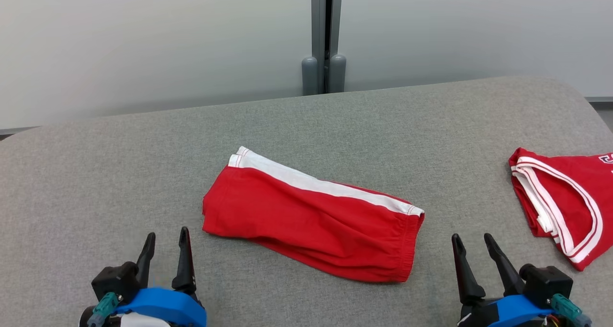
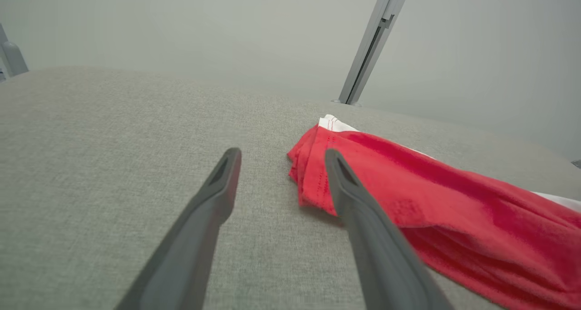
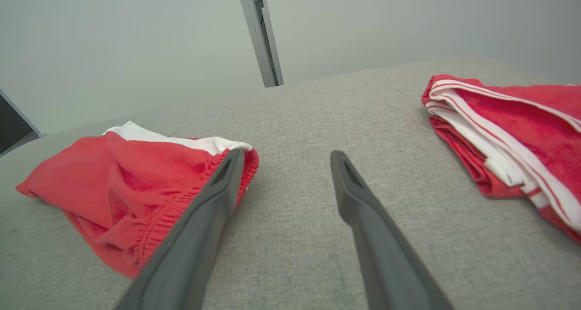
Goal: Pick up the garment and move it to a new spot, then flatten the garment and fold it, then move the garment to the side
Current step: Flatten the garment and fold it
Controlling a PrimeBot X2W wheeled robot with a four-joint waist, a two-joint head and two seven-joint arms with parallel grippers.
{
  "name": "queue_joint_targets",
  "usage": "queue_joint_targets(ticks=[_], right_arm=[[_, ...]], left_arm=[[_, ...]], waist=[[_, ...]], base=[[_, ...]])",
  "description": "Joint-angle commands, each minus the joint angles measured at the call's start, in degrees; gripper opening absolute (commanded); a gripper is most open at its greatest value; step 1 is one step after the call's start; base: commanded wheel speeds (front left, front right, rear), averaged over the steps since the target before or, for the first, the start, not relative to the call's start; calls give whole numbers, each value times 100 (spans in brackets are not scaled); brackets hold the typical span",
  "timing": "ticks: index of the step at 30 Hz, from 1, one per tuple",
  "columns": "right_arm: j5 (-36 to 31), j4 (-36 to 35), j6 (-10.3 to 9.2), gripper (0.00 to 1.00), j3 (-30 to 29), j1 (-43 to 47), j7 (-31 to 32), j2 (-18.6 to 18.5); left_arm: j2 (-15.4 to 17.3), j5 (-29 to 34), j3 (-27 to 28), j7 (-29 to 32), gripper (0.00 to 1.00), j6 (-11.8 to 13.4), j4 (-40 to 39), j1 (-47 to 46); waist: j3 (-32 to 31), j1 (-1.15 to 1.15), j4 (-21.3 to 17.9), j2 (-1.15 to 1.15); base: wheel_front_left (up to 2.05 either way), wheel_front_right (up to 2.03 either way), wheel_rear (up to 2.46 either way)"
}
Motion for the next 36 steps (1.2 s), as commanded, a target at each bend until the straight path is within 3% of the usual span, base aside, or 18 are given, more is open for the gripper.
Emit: queue_joint_targets(ticks=[1, 10, 20, 36], right_arm=[[-73, 26, 0, 100, -31, 99, 0, -7], [-277, -1, 0, 100, -24, 27, 0, -7], [-279, -68, 0, 100, 39, -254, 0, -7], [-120, -153, 0, 100, 65, -482, 0, -6]], left_arm=[[-64, 90, 104, -23, 100, -85, -25, 86], [-129, 36, 66, -24, 100, -294, 511, -452], [436, -879, -1132, 200, 100, -283, 1803, -1958], [769, -1803, -2254, 1108, 100, -284, 2802, -3059]], waist=[[-19, 1, 10, 0], [172, 1, -36, 0], [619, 1, -264, 0], [1072, 1, -421, 0]], base=[[0, 0, 0], [0, 0, 0], [0, 0, 0], [0, 0, 0]])
